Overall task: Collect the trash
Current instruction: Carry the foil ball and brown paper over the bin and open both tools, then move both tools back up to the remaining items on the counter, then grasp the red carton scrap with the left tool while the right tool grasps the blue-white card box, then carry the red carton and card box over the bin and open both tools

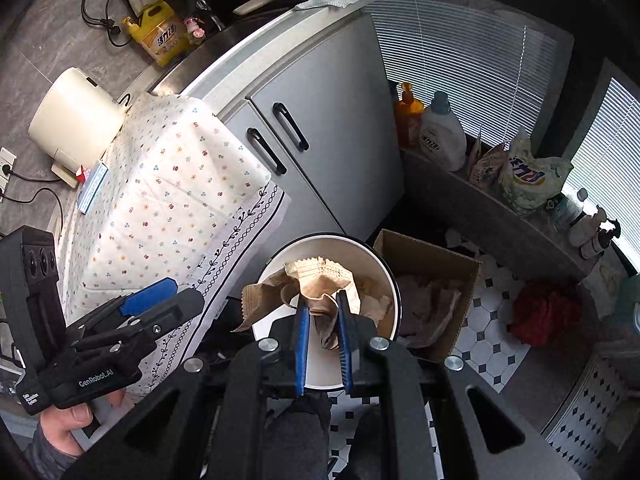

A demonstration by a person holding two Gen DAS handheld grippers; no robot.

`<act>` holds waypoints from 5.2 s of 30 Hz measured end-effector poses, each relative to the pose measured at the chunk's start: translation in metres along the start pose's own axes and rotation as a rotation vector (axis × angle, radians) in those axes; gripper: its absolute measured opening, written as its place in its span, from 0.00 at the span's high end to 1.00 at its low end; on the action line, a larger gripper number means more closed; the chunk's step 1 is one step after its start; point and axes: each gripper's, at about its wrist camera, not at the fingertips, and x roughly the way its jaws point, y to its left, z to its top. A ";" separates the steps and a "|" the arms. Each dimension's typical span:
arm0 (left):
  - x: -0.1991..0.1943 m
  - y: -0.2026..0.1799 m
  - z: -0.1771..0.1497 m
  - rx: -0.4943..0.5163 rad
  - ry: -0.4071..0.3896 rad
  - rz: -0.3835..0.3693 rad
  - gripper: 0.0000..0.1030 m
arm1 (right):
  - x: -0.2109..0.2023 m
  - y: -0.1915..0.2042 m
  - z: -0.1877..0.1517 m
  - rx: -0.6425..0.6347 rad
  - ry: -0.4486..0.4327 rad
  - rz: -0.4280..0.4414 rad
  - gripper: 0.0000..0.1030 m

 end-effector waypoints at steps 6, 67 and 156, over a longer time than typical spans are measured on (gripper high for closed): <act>-0.024 0.021 0.010 -0.012 -0.056 0.066 0.14 | 0.002 0.022 0.007 -0.030 -0.016 0.019 0.38; -0.179 0.397 0.166 -0.188 -0.354 0.219 0.30 | 0.125 0.401 0.124 -0.227 -0.088 0.108 0.26; -0.130 0.056 0.001 -0.009 -0.223 0.046 0.82 | -0.039 0.117 -0.017 -0.157 -0.088 0.008 0.34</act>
